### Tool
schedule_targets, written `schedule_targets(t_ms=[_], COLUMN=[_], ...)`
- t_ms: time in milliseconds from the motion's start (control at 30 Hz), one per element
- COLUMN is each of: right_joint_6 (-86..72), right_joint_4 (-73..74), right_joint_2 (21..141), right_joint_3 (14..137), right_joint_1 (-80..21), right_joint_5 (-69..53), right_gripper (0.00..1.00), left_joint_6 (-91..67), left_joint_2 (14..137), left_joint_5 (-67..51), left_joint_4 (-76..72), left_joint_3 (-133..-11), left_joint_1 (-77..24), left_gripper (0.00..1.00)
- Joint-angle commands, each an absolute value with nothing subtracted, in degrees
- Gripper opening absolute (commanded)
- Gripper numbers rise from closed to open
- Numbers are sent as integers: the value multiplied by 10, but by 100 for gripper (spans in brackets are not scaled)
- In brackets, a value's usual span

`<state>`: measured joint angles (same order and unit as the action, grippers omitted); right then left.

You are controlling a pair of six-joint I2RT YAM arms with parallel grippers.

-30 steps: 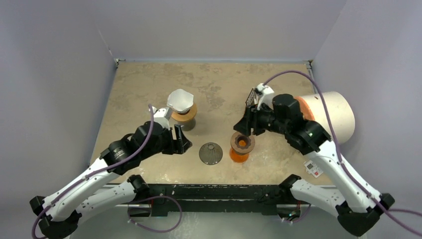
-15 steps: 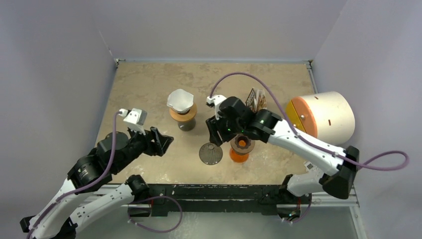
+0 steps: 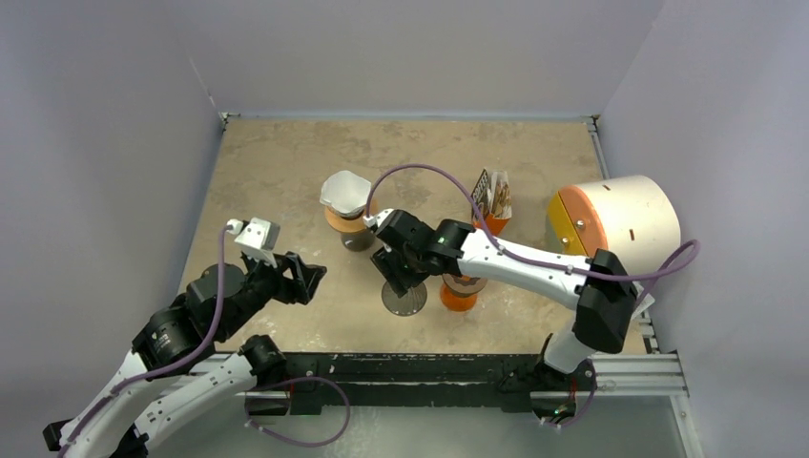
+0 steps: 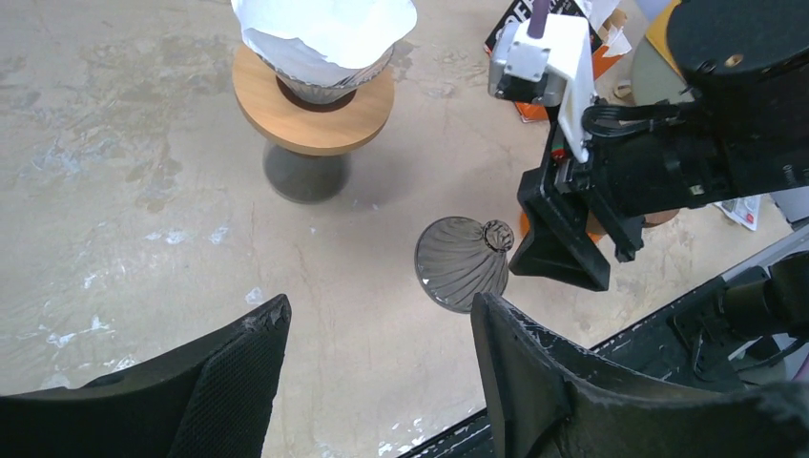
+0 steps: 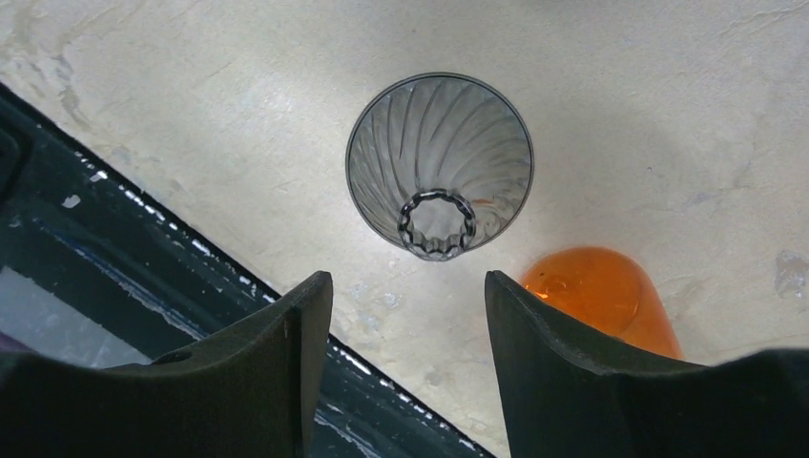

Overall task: Place the coffee filter in the dripper
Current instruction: Pick up the coffee dripper from the center of the board.

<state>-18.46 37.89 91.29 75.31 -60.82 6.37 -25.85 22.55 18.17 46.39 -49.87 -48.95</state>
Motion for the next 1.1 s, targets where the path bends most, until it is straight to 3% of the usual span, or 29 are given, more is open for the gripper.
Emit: schedule_targets(t_ms=[0, 267, 767, 967, 1067], right_joint_6=[-193, -202, -217, -219, -221], right_joint_4=[368, 356, 351, 349, 351], right_joint_2=[931, 971, 993, 996, 988], right_joint_3=[773, 772, 774, 775, 774], right_joint_1=[-619, -624, -626, -627, -628], right_joint_5=[95, 126, 157, 153, 152], right_gripper=[61, 60, 47, 34, 21], left_joint_6=[-244, -246, -250, -252, -256], left_joint_2=[237, 229, 219, 219, 222], left_joint_5=[200, 211, 222, 224, 221], left_joint_4=[454, 463, 469, 470, 472], left_joint_3=[-500, -499, -498, -498, -497], left_joint_1=[-492, -492, -492, -492, -492], left_gripper=[68, 68, 68, 68, 68])
